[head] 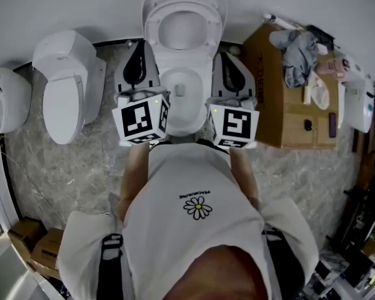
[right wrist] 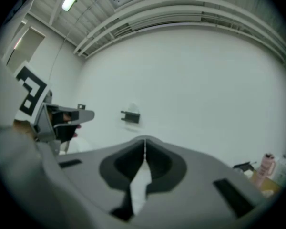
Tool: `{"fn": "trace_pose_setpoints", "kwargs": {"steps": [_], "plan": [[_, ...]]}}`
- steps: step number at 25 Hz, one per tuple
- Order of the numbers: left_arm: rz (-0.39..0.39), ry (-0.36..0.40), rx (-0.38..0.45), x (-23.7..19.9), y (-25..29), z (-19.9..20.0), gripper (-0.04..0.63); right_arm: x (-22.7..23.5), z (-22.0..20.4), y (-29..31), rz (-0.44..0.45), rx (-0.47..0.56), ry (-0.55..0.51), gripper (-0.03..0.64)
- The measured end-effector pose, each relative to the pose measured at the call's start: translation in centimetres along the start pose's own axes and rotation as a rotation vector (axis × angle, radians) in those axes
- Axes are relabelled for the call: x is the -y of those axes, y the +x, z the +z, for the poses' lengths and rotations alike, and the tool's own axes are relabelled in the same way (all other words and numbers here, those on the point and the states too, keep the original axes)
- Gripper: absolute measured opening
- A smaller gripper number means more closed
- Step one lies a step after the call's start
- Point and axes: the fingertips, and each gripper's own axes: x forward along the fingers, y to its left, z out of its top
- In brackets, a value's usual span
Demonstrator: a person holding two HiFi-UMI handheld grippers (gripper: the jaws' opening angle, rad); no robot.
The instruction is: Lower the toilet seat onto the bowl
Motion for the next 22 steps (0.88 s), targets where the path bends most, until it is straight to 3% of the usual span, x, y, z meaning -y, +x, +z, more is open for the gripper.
{"fn": "trace_pose_setpoints", "kwargs": {"steps": [7,13,18,22], "plan": [[0.002,0.046,0.024,2.0,1.7,0.5,0.021,1.6,-0.9,0.8,0.033,-0.001,-0.019,0.031],[0.002,0.072,-0.008,2.0,2.8,-0.3,0.023,1.7,-1.4,2.5,0.077,-0.006,0.006,0.032],[-0.027,0.054,-0.055,1.1,4.7,-1.6,0.104,2.6,-1.8,5.0,0.111,-0.026,0.041,0.041],[-0.031,0.038,-0.082,-0.3,7.7,-3.0,0.130,3.9,-2.2,8.4,0.125,-0.055,0.070,0.113]]}}
